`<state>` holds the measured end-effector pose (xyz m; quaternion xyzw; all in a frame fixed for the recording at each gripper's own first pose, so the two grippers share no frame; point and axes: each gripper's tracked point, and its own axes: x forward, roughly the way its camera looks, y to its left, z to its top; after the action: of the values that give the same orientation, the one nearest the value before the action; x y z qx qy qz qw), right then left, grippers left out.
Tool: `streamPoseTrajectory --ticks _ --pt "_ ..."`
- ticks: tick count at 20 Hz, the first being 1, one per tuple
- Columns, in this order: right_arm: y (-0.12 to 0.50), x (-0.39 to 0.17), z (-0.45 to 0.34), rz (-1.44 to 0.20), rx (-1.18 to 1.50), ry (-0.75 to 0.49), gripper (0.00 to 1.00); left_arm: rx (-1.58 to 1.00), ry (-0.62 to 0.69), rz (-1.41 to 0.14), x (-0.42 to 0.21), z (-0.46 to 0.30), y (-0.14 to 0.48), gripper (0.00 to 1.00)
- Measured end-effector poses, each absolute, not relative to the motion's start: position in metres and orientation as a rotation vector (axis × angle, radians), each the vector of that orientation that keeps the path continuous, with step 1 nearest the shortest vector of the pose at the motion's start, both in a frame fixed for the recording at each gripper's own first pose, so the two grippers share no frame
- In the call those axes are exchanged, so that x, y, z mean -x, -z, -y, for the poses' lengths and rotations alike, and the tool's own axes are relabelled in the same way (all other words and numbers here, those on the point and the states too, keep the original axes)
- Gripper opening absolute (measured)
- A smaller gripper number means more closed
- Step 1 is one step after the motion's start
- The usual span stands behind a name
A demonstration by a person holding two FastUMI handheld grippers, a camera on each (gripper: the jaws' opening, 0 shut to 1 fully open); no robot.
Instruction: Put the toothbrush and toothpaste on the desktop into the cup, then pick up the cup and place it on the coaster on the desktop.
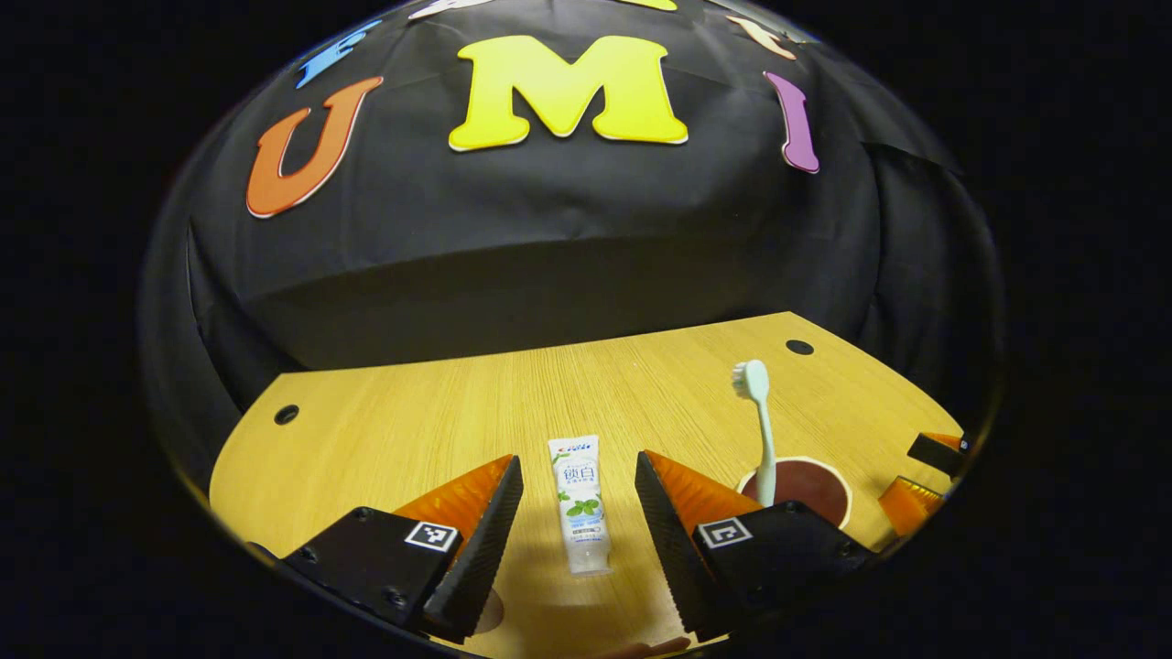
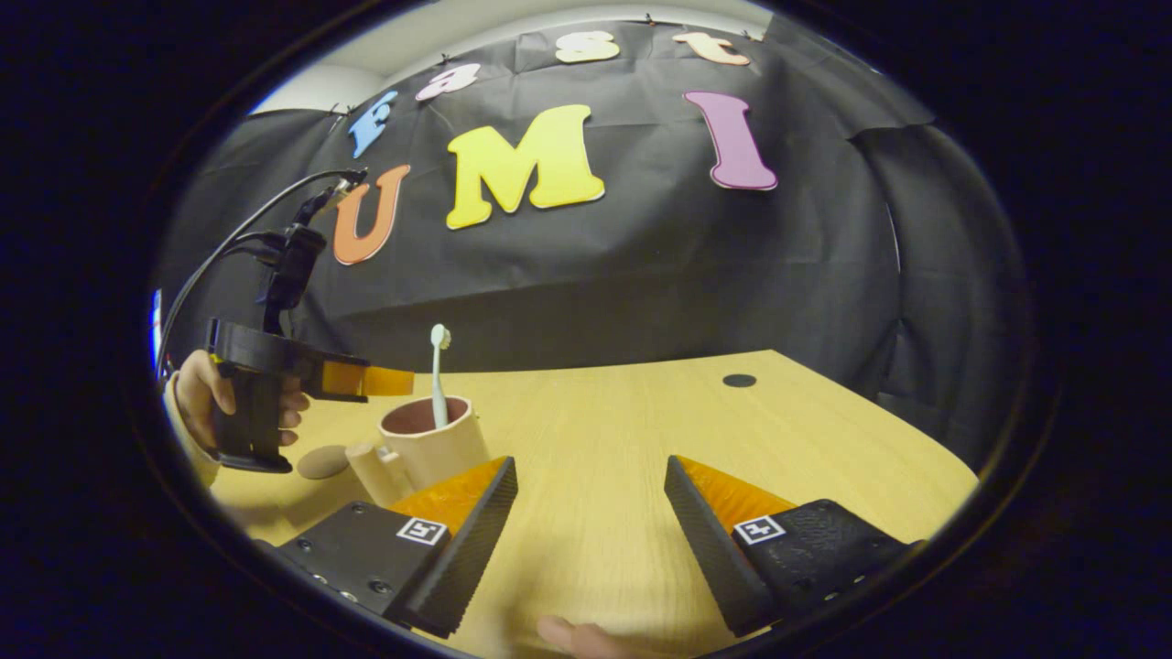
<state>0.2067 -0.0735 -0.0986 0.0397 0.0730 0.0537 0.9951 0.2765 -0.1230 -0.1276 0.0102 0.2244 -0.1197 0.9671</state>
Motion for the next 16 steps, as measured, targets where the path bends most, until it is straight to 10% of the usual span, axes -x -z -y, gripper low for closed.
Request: streamPoseTrajectory --ticks 16 --pt "0.105 -0.207 0.070 -0.180 -0.098 -0.133 0.96 -0.012 0.293 -0.777 -0.308 0.139 0.191 0.78"
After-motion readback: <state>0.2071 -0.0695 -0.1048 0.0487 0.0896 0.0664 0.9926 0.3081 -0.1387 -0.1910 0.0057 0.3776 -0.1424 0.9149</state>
